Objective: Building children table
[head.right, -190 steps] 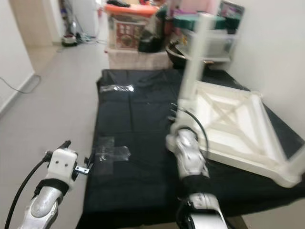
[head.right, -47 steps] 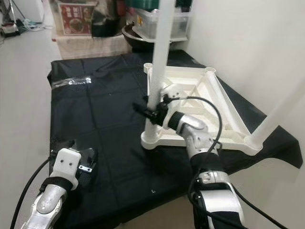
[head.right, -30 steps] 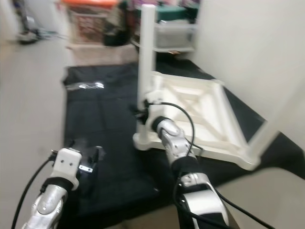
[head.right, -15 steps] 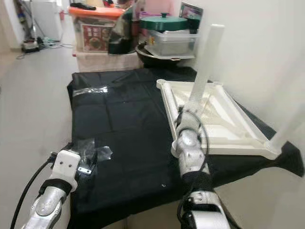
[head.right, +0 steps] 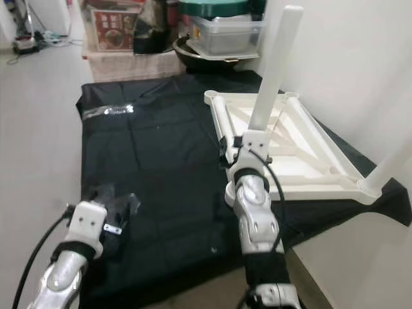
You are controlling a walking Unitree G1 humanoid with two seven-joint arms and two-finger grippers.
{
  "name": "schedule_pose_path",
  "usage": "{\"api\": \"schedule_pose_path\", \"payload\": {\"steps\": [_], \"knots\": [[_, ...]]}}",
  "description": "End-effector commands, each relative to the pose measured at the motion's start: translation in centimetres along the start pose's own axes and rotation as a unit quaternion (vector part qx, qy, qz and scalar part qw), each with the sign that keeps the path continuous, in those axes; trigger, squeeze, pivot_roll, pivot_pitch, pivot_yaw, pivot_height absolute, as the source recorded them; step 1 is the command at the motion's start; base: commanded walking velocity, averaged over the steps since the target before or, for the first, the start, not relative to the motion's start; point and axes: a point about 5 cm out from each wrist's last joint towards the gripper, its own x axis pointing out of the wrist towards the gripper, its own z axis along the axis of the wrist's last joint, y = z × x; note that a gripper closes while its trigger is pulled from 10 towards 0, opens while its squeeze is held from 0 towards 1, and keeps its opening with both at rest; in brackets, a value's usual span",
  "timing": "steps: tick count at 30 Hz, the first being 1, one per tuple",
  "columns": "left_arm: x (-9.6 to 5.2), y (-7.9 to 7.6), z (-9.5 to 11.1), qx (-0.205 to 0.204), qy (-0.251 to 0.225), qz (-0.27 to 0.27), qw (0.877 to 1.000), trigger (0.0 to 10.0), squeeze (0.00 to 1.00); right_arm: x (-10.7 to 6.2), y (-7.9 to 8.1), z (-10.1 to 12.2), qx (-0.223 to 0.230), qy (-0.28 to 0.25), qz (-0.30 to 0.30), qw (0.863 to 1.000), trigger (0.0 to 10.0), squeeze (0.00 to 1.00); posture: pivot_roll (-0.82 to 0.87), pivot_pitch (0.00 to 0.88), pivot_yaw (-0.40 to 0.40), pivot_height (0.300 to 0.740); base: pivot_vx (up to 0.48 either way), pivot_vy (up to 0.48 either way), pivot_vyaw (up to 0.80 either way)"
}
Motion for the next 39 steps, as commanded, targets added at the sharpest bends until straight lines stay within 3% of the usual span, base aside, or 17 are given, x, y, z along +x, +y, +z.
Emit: {"api": "schedule_pose_path", "payload": {"steps": [1, 6, 8, 9, 14, 15, 16, 17, 19, 21, 24, 25, 29, 34, 36, 37, 39], "knots": [[-0.3, 0.0, -0.4, 0.005, 0.009, 0.002, 1.0, 10.0, 0.0, -0.4, 0.0, 0.1, -0.005, 0.004, 0.015, 1.0, 10.0, 1.0, 0.01, 0.0, -0.07, 0.74, 0.0, 0.0, 0.0], [-0.5, 0.0, -0.6, 0.004, 0.012, 0.003, 1.0, 10.0, 0.0, -1.6, -0.6, 0.0, -0.022, 0.013, 0.031, 0.999, 10.0, 1.0, -0.01, 0.0, -0.068, 0.74, 0.0, 0.0, 0.0], [-0.6, 0.0, -0.6, 0.003, 0.014, 0.004, 1.0, 10.0, 0.0, -2.2, -1.3, -0.4, -0.049, 0.042, 0.034, 0.997, 10.0, 0.99, -0.02, 0.0, -0.064, 0.74, 0.0, 0.0, 0.0], [-0.6, 0.0, -0.7, 0.002, 0.014, 0.004, 1.0, 10.0, 0.0, -2.4, -1.5, -0.6, -0.061, 0.064, 0.029, 0.996, 10.0, 0.0, -0.03, 0.0, -0.063, 0.74, 0.0, 0.0, 0.0], [-0.7, 0.1, -0.7, 0.001, 0.015, 0.005, 1.0, 10.0, 0.0, -2.7, -1.3, -1.0, -0.092, 0.114, 0.036, 0.988, 10.0, 0.0, -0.03, 0.0, -0.063, 0.74, 0.0, 0.0, 0.0], [-0.7, 0.1, -0.7, 0.001, 0.015, 0.005, 1.0, 10.0, 0.0, -2.7, -1.3, -1.0, -0.092, 0.114, 0.036, 0.988, 10.0, 0.0, -0.03, 0.0, -0.063, 0.74, 0.0, 0.0, 0.0], [-0.7, 0.1, -0.7, 0.001, 0.016, 0.006, 1.0, 10.0, 0.0, -3.0, -0.4, -0.9, -0.107, 0.117, 0.077, 0.984, 10.0, 0.0, -0.03, 0.0, -0.067, 0.74, 0.0, 0.0, 0.0], [-0.8, 0.1, -0.8, 0.001, 0.017, 0.007, 1.0, 10.0, 0.0, -3.4, 0.5, -0.6, -0.149, 0.105, 0.102, 0.978, 10.0, 0.0, -0.03, 0.0, -0.067, 0.74, 0.0, 0.0, 0.0], [-0.8, 0.2, -0.8, 0.001, 0.018, 0.008, 1.0, 10.0, 0.0, -3.7, 1.2, -0.3, -0.177, 0.094, 0.118, 0.972, 10.0, 0.0, -0.03, 0.0, -0.066, 0.74, 0.0, 0.0, 0.0], [-0.8, 0.2, -0.8, 0.001, 0.018, 0.008, 1.0, 10.0, 0.0, -3.7, 1.2, -0.3, -0.177, 0.094, 0.118, 0.972, 10.0, 0.0, -0.03, 0.0, -0.066, 0.74, 0.0, 0.0, 0.0], [-0.9, 0.1, -0.9, 0.001, 0.02, 0.009, 1.0, 10.0, 0.0, -5.7, 2.3, -0.2, -0.199, 0.071, 0.251, 0.945, 10.0, 0.0, -0.03, 0.0, -0.073, 0.74, 0.0, 0.0, 0.0], [-0.9, 0.1, -0.9, 0.001, 0.02, 0.009, 1.0, 10.0, 0.0, -5.7, 2.3, -0.2, -0.199, 0.071, 0.251, 0.945, 10.0, 0.0, -0.03, 0.0, -0.073, 0.74, 0.0, 0.0, 0.0], [-1.0, 0.3, -1.0, 0.001, 0.022, 0.01, 1.0, 10.0, 0.0, -7.3, 1.8, -0.8, -0.253, 0.107, 0.35, 0.895, 10.0, 0.0, -0.04, 0.0, -0.066, 0.74, 0.0, 0.0, 0.0], [-1.0, 0.2, -1.0, 0.002, 0.022, 0.008, 1.0, 10.0, 0.0, -6.7, 0.9, -0.6, -0.275, 0.107, 0.355, 0.887, 10.0, 0.0, -0.04, 0.0, -0.064, 0.74, 0.0, 0.0, 0.0], [-0.9, 0.2, -0.9, 0.003, 0.021, 0.008, 1.0, 10.0, 0.0, -6.5, 0.6, 0.2, -0.304, 0.077, 0.383, 0.869, 10.0, 0.0, -0.03, 0.0, -0.064, 0.74, 0.0, 0.0, 0.0], [-0.9, 0.2, -0.9, 0.003, 0.021, 0.008, 1.0, 10.0, 0.0, -6.6, 0.6, 0.5, -0.296, 0.077, 0.407, 0.861, 10.0, 0.0, -0.03, 0.0, -0.064, 0.74, 0.0, 0.0, 0.0], [-0.9, 0.2, -0.9, 0.003, 0.021, 0.008, 1.0, 10.0, 0.0, -6.6, 0.6, 0.5, -0.296, 0.077, 0.407, 0.861, 10.0, 0.0, -0.03, 0.0, -0.064, 0.74, 0.0, 0.0, 0.0]]}}
